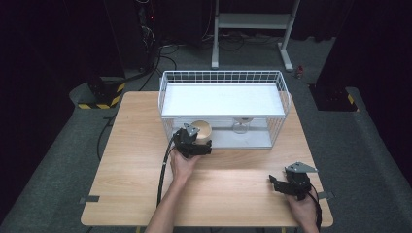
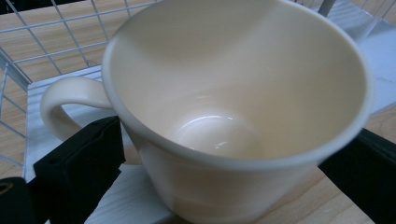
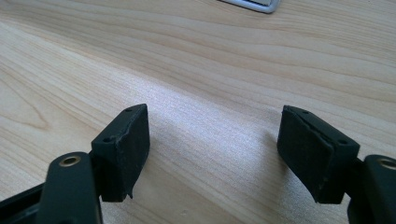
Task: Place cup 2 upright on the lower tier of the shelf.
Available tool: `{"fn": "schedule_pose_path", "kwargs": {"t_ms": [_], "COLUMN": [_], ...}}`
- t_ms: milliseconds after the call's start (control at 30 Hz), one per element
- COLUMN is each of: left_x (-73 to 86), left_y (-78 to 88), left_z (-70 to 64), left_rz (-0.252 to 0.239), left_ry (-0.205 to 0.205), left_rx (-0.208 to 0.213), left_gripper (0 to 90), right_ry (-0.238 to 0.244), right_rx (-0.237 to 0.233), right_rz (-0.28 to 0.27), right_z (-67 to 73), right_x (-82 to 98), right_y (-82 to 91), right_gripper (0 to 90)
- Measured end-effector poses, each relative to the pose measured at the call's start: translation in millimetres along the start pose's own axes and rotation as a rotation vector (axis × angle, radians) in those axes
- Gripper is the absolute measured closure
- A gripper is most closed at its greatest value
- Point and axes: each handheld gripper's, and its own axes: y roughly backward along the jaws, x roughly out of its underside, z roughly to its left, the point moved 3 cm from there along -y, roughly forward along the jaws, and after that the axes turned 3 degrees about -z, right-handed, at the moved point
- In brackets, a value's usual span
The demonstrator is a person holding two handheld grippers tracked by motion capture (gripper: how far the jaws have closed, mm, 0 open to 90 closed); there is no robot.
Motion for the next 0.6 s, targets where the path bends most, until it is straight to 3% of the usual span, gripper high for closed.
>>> {"fn": "schedule_pose_path", "kwargs": {"t_ms": [300,600], "left_x": [9.8,17.1], "left_y": [7.9,15.6], "left_z": [1.5,-2.8], "left_rz": [-0.018,-0.031], "left_ry": [0.048,0.028], "left_rx": [0.010,-0.003], "left_gripper": [7.6,19.0], "right_ry": [-0.002,0.001], "right_rx": [0.000,-0.003], "right_rz": [-0.001,-0.002], "right_z": [0.1,0.3], "right_x": [-0.1,-0.1], "right_y": [0.0,-0.1], "right_gripper": [25.5,25.5]}}
